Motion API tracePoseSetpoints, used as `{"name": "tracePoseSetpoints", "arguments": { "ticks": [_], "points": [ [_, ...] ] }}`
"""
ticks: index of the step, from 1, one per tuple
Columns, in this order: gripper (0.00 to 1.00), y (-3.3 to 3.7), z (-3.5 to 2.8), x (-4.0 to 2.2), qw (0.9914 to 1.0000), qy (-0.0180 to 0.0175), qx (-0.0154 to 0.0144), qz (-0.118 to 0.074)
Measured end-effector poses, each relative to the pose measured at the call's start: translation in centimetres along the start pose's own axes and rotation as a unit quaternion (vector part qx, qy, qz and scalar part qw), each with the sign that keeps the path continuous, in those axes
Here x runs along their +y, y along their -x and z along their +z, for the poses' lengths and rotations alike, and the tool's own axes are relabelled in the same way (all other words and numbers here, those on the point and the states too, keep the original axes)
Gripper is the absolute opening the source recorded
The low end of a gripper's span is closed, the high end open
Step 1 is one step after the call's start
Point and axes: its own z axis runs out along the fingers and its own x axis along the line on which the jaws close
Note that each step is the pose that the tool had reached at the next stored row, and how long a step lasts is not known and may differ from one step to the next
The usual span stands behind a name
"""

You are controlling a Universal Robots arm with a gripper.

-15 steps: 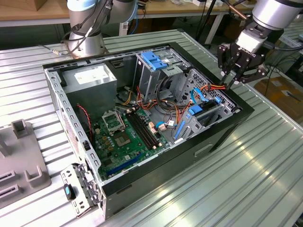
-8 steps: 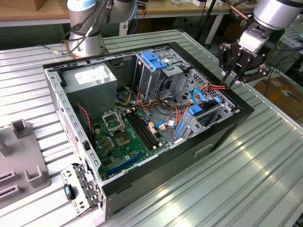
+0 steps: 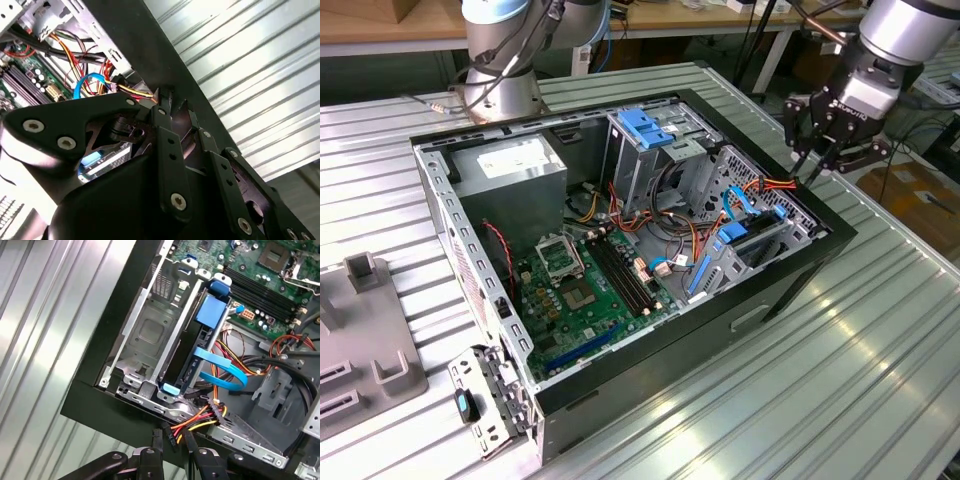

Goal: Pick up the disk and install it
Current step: 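Insert the first disk wire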

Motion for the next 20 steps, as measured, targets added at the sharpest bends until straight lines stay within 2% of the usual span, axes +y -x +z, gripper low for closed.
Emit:
{"name": "tracePoseSetpoints", "arguments": {
  "ticks": [1,2,4,7,8,10,12,13,14,15,18,20],
  "points": [
    [0.3,-0.01,0.05,0.0,0.99995,0.0001,-0.0007,-0.01],
    [0.3,-0.02,0.14,-0.03,0.99955,0.0003,-0.0021,-0.03],
    [0.3,-0.04,0.2,-0.07,0.99884,0.0006,-0.0034,-0.048],
    [0.3,-0.09,0.29,-0.16,0.99685,0.001,-0.0055,-0.079],
    [0.3,-0.11,0.32,-0.19,0.9957,0.0012,-0.0064,-0.092],
    [0.3,-0.14,0.39,-0.24,0.99394,0.0014,-0.0076,-0.11],
    [0.3,-0.16,0.45,-0.26,0.99153,0.0017,-0.0089,-0.13],
    [0.3,-0.17,0.5,-0.27,0.98956,0.0018,-0.0099,-0.144],
    [0.3,-0.17,0.55,-0.28,0.987,0.0021,-0.0111,-0.16],
    [0.3,-0.17,0.55,-0.29,0.98599,0.0022,-0.0113,-0.166],
    [0.3,-0.18,0.57,-0.29,0.98581,0.0036,-0.0098,-0.168],
    [0.3,-0.18,0.56,-0.29,0.98577,0.0077,-0.0049,-0.168]
  ]
}}
